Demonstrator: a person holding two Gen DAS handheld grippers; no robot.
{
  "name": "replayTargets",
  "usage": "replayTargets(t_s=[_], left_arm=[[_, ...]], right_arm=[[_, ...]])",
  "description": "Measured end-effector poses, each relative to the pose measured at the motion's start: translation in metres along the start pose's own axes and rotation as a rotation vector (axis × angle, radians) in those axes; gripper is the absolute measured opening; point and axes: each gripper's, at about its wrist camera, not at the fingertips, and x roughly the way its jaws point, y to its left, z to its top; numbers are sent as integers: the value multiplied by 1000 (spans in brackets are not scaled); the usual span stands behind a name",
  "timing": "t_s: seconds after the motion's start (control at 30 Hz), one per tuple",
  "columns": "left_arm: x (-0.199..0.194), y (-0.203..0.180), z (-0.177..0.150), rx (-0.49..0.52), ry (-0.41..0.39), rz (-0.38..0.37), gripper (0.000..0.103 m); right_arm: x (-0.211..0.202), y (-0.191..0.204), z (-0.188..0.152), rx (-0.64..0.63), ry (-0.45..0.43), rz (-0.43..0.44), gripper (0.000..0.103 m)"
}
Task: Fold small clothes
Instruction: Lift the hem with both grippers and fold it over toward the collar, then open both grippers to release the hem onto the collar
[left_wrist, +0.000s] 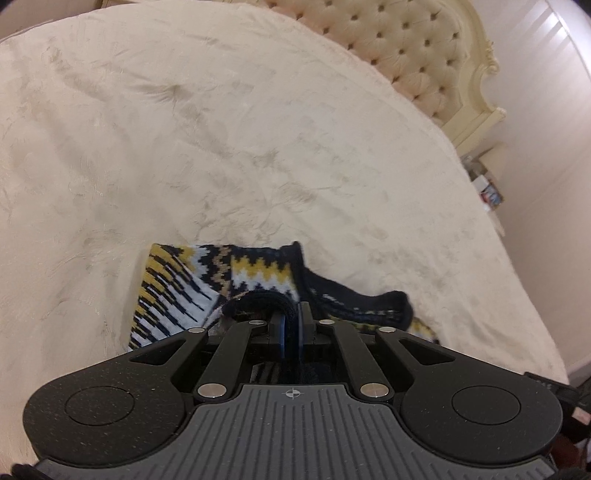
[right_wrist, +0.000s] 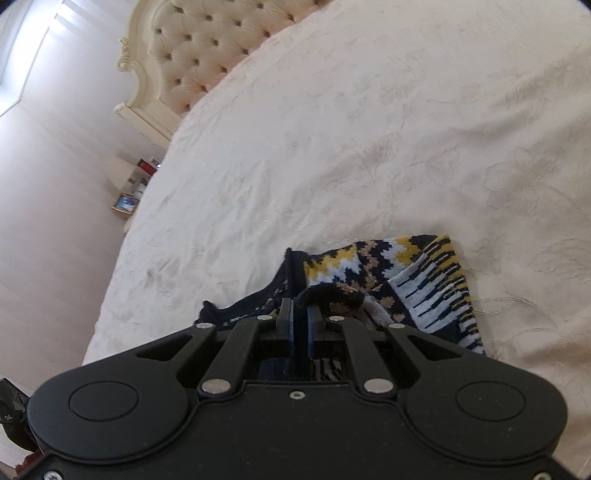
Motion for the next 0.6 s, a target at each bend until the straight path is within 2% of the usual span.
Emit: replayTargets(t_s=[0.03, 0.1, 0.13, 0.17, 0.2, 0.23, 0.3, 0.33, 0.6], left_arm=[[3, 1, 1, 0, 6, 5, 9], [8, 6, 4, -5, 12, 21, 19], [11, 8, 7, -9, 11, 32, 32], [13, 11, 9, -14, 9, 38, 38], [16, 14, 12, -20, 7, 37, 39], [18, 16, 14, -24, 11, 36, 43], [23, 20, 18, -18, 30, 40, 49], [26, 21, 20, -8, 45, 43, 52], [43, 13, 2, 178, 160, 83, 53]], right_arm=[[3, -1, 1, 4, 6, -3, 21], [9, -4, 5, 13, 13, -9, 21], [12, -5, 7, 16, 18, -5, 22], [15, -6, 10, 14, 24, -3, 23], [18, -7, 11, 9, 27, -8, 31], [20, -7, 13, 1, 22, -16, 44], [21, -10, 15, -12, 6, -20, 56], [22, -12, 16, -15, 3, -20, 57], [30, -18, 8, -144, 71, -86, 58]])
